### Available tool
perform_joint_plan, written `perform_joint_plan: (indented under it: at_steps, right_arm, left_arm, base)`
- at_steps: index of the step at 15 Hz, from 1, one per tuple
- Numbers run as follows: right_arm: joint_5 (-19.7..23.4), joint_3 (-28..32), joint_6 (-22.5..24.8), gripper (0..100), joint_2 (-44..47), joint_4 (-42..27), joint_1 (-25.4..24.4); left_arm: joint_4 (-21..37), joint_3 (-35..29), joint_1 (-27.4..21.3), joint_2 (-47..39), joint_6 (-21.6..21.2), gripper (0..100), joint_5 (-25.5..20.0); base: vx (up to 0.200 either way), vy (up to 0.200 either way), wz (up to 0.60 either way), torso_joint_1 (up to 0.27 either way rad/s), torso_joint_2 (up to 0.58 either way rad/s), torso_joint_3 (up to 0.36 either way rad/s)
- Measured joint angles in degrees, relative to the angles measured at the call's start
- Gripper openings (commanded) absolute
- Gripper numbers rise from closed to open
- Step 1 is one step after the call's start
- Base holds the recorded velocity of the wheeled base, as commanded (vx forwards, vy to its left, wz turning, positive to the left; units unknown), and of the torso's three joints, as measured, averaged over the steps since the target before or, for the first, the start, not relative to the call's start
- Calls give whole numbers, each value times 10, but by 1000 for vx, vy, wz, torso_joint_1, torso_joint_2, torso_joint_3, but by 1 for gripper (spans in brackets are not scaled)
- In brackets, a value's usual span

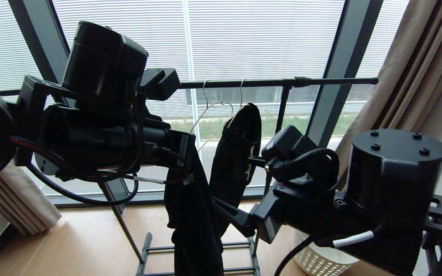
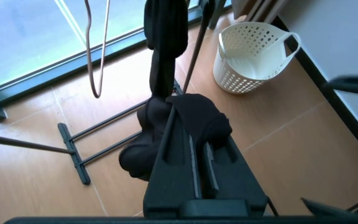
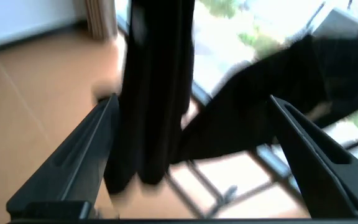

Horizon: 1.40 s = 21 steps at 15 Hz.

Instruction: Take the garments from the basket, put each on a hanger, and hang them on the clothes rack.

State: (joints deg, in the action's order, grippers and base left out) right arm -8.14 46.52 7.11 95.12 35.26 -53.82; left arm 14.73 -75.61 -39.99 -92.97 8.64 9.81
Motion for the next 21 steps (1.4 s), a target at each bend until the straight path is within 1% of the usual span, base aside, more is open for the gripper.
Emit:
perform_joint_plan:
  at_steps: [2, 4, 7, 10, 13, 16, 21]
  right_arm:
    - [-34, 57, -17, 100, 31, 3, -11]
    - [-47, 102, -25, 100, 63, 3, -18]
    - [-56, 125, -27, 100, 95, 2, -14]
    - [-58, 120, -30, 100, 112, 1, 9]
    - [-57, 96, -34, 100, 121, 2, 22]
    - [-56, 72, -56, 100, 127, 3, 25]
    - [-57, 56, -60, 100, 146, 5, 26]
  left_arm:
    - [-1, 0, -5, -2, 0, 0, 0]
    - [0, 2, -8, -3, -1, 0, 1]
    - [0, 5, -10, -3, -1, 0, 3]
    - [0, 11, -10, 1, -1, 0, 4]
    - [0, 12, -10, 10, -1, 0, 2]
    - [0, 18, -10, 18, -1, 0, 1]
    - [0, 22, -10, 27, -1, 0, 1]
  base:
    - [0, 0, 0, 0, 0, 0]
    - [0, 0, 0, 0, 0, 0]
    - [0, 0, 0, 0, 0, 0]
    - [0, 0, 0, 0, 0, 0]
    - [0, 0, 0, 0, 0, 0]
    - [0, 0, 0, 0, 0, 0]
    - [0, 0, 0, 0, 0, 0]
